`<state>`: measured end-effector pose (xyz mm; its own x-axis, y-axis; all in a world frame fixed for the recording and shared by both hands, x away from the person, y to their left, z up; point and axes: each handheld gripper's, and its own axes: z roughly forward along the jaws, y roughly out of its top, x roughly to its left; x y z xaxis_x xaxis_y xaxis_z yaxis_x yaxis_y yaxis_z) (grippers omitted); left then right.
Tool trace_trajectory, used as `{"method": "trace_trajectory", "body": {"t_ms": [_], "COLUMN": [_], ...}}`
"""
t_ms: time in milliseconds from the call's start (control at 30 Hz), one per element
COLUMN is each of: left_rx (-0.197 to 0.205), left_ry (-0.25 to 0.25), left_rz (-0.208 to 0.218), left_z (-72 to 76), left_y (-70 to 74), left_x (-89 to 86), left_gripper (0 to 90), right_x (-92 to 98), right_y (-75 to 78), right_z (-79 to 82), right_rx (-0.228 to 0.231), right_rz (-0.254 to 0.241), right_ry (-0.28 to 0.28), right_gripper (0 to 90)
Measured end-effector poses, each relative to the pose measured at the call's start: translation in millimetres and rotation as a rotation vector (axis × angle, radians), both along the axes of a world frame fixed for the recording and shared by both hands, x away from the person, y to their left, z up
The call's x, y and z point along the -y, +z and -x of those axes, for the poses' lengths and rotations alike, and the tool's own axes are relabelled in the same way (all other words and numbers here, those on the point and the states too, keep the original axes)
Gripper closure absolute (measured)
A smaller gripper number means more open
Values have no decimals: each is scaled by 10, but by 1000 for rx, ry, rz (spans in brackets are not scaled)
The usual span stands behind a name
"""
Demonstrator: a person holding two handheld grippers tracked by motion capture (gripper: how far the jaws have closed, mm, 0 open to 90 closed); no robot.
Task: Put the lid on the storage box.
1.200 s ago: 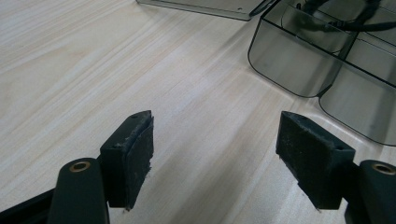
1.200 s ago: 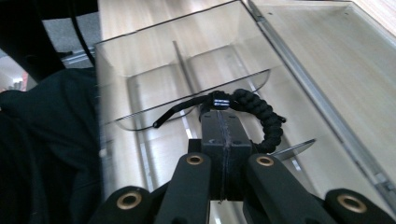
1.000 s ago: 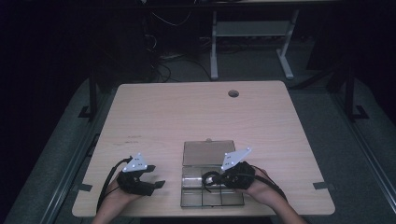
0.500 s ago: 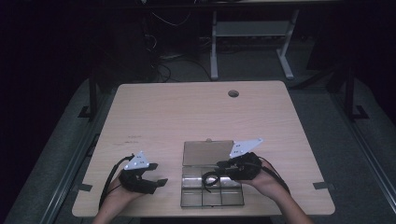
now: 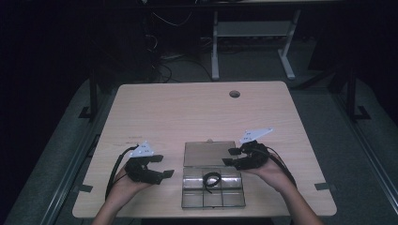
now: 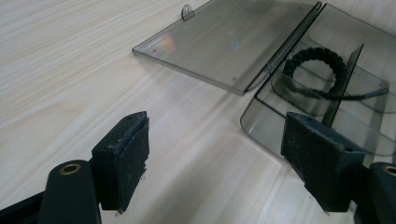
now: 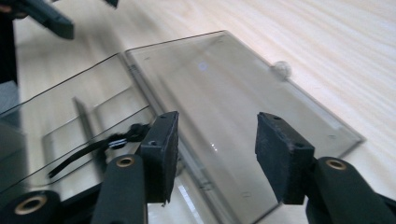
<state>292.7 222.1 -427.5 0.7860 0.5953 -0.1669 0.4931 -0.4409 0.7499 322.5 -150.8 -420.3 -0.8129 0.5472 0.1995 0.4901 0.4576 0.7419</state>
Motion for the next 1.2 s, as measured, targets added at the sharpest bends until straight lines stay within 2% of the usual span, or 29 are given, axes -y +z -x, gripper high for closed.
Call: {"method": "trace_trajectory", "body": {"t_ms": [200, 367, 433, 533, 767, 833, 967, 1133, 1200], "left_rx": [-7, -6, -17, -29, -78, -90, -102, -121, -140], "left_ry": [-8, -7, -7, -6, -4, 5, 3, -7, -8], "left_rz": [11, 9, 4, 6, -8, 2, 1, -2, 2], "left_z": [-174, -298, -346, -406, -547, -589, -613, -622, -629], "left_y": [33, 35, 20, -10, -83, -115, -177, -215, -235], "left_x": [83, 162, 194, 253, 369, 381, 405, 427, 432], "left_gripper": [232, 232, 232, 232, 230, 230, 230, 232, 236], "right_x": [137, 220, 227, 234, 259, 247, 219, 213, 208], "right_y": [-8, -75, -96, -123, -172, -197, -244, -284, -303], "right_z": [-166, -269, -291, -305, -317, -319, -326, -348, -352], "right_rx": [-15, -57, -73, -78, -135, -155, -176, -209, -223], "right_rz": [-10, -3, -8, 10, 16, 24, 43, 30, 23], "right_ry": [-73, -114, -128, -129, -145, -147, -149, -144, -140], "right_gripper": [453, 420, 407, 387, 340, 332, 329, 326, 324]}}
